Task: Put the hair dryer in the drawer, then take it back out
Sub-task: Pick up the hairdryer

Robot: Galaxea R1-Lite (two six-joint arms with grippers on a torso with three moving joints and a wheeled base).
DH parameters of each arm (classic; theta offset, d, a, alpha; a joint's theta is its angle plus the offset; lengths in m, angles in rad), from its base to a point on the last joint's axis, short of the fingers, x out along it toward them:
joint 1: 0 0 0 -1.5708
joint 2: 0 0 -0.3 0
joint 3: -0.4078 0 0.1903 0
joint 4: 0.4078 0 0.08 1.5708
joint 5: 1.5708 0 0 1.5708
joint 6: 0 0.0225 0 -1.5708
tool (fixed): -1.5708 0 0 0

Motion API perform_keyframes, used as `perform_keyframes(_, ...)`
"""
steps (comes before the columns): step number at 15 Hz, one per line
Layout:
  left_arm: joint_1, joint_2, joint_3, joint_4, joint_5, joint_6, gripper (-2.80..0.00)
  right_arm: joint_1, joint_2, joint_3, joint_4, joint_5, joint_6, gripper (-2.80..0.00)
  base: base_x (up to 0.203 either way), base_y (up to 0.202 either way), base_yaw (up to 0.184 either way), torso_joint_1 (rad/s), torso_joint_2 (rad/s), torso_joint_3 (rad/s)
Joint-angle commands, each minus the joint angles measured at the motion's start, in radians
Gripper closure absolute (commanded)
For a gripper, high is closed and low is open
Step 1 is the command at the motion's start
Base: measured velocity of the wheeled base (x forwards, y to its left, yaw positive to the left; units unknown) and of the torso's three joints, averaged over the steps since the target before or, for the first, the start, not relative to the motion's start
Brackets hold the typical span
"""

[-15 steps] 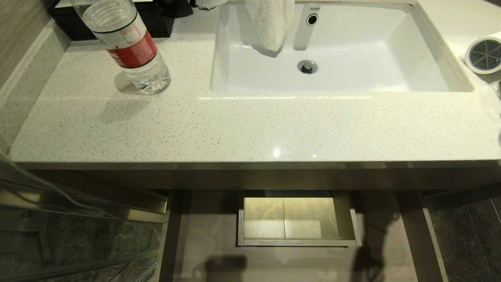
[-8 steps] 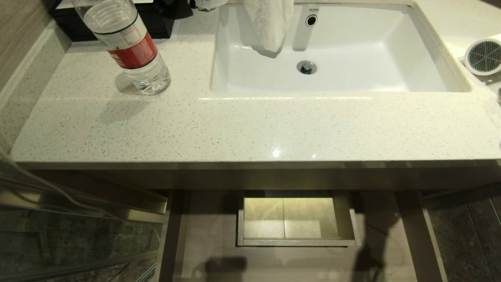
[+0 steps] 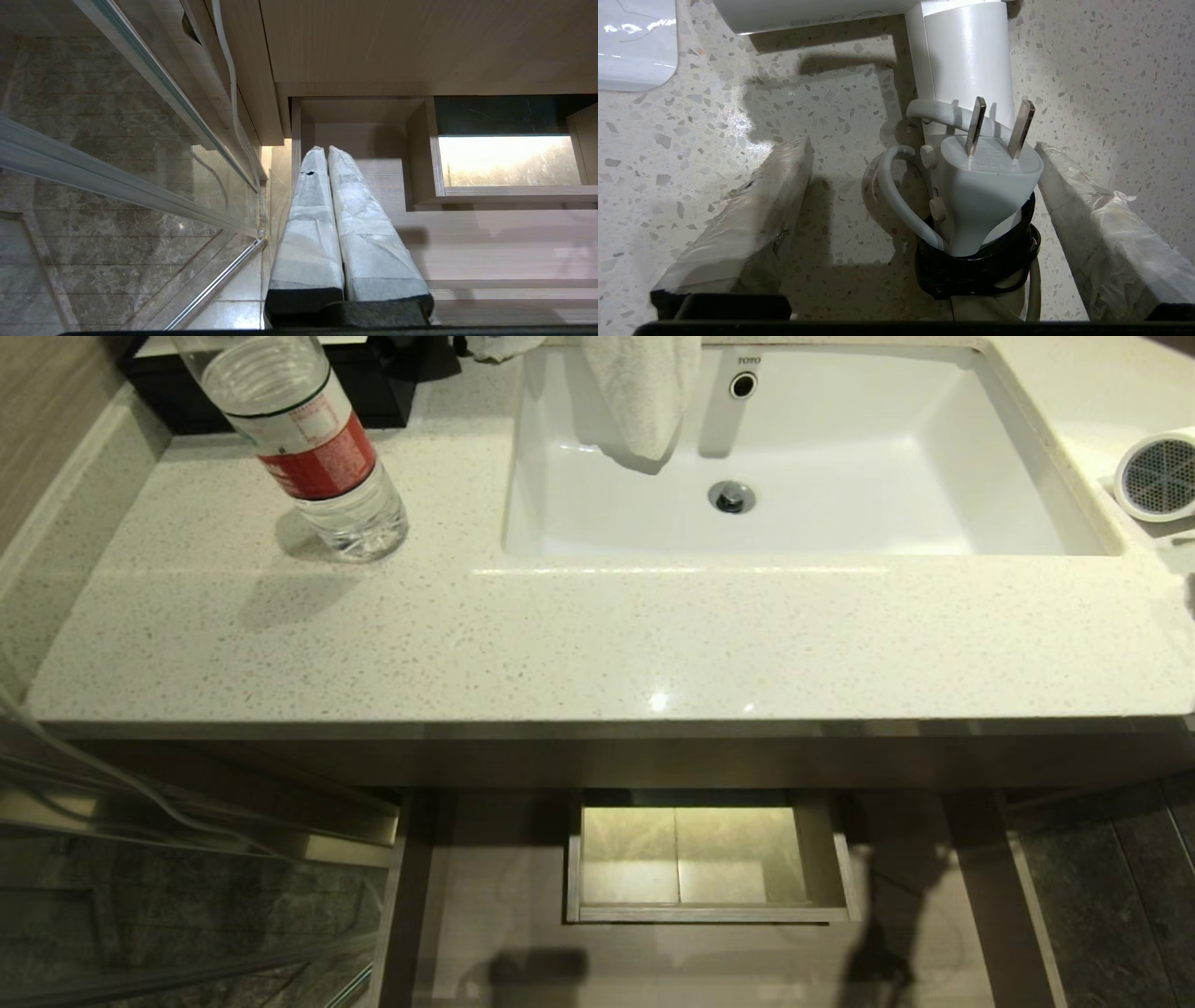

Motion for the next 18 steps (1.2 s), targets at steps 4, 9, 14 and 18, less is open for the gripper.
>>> perform_keyframes(4,-0.001,0.000,0.000,0.000,0.000,0.000,0.00,0.002,-0.001,0.017,0.014,0.002,0.005,-2.80,0.000,0.000,0.000,0.000,0.00,0.000)
perform_keyframes(9,0.001,0.000,0.000,0.000,0.000,0.000,0.00,-0.010,0.030,-0.014,0.039,0.002,0.022,-2.80,0.000,0.000,0.000,0.000,0.00,0.000)
perform_keyframes(14,0.001,0.000,0.000,0.000,0.000,0.000,0.00,-0.013,0.056,-0.024,0.044,0.000,0.045,-2.80,0.000,0.000,0.000,0.000,0.00,0.000)
perform_keyframes(18,0.000,0.000,0.000,0.000,0.000,0.000,0.00,-0.018,0.054,-0.016,0.082,0.002,0.048,0.00,0.000,0.000,0.000,0.000,0.00,0.000)
